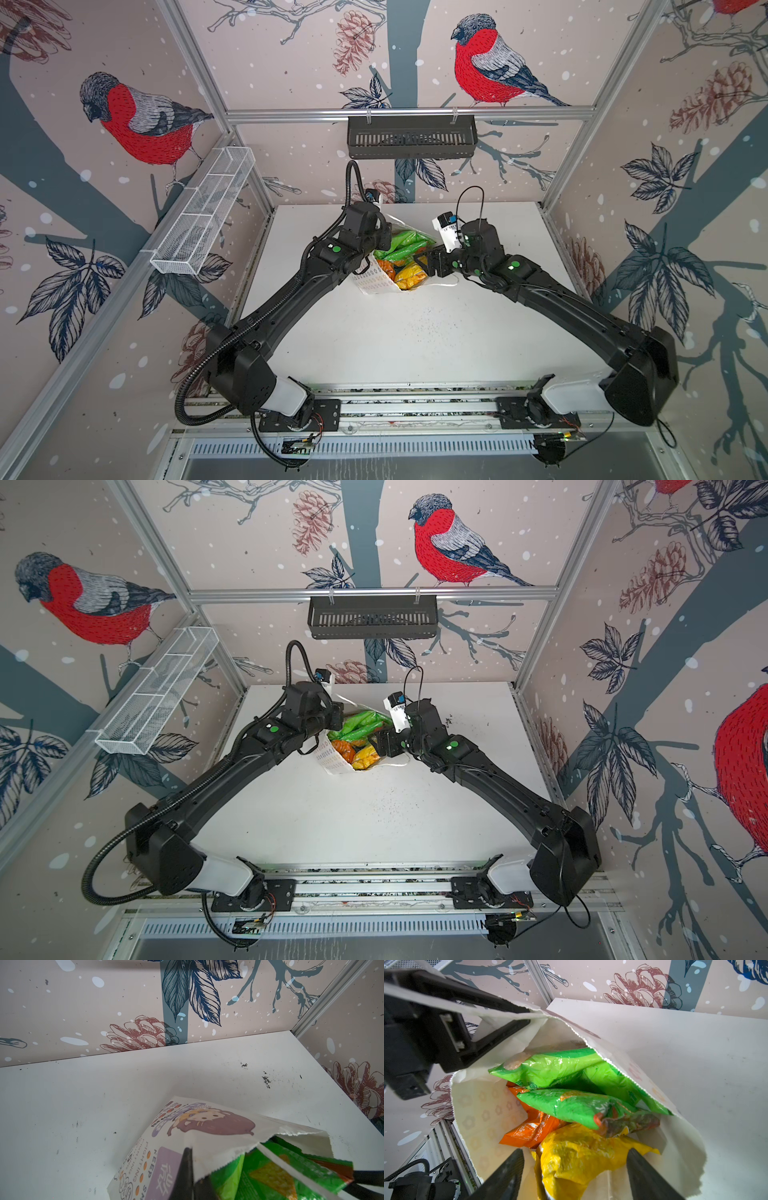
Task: Take the snacks out of the paper bag
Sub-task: Pick up the snack from the paper bag.
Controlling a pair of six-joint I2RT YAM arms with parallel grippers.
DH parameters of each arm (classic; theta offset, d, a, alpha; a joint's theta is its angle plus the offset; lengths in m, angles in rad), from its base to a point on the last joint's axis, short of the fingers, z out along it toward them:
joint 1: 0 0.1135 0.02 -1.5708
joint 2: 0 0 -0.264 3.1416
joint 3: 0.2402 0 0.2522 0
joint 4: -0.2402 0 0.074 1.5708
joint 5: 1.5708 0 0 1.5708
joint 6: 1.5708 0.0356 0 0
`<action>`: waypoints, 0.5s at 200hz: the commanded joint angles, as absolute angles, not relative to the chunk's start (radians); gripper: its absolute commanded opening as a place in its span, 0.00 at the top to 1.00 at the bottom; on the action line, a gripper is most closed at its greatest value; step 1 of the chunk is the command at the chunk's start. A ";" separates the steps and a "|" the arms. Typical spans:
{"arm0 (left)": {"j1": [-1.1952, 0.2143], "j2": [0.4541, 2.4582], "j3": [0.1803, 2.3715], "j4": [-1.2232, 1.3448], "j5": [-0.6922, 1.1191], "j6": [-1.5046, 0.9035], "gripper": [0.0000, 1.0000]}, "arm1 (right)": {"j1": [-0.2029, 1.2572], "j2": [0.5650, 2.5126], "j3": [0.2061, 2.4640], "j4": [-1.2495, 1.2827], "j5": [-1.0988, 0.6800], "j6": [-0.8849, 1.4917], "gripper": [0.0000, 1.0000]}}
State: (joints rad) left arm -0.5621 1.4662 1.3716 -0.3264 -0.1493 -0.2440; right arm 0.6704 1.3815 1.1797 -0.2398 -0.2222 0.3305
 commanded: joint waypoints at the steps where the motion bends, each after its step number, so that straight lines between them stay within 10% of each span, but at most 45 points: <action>1: -0.569 1.453 1.371 -0.262 -0.121 -0.262 1.00 | 0.672 1.385 1.176 -0.197 -0.186 0.337 0.25; 100: -0.571 1.445 1.356 -0.254 -0.121 -0.258 1.00 | 0.676 1.409 1.158 -0.095 -0.203 0.377 0.47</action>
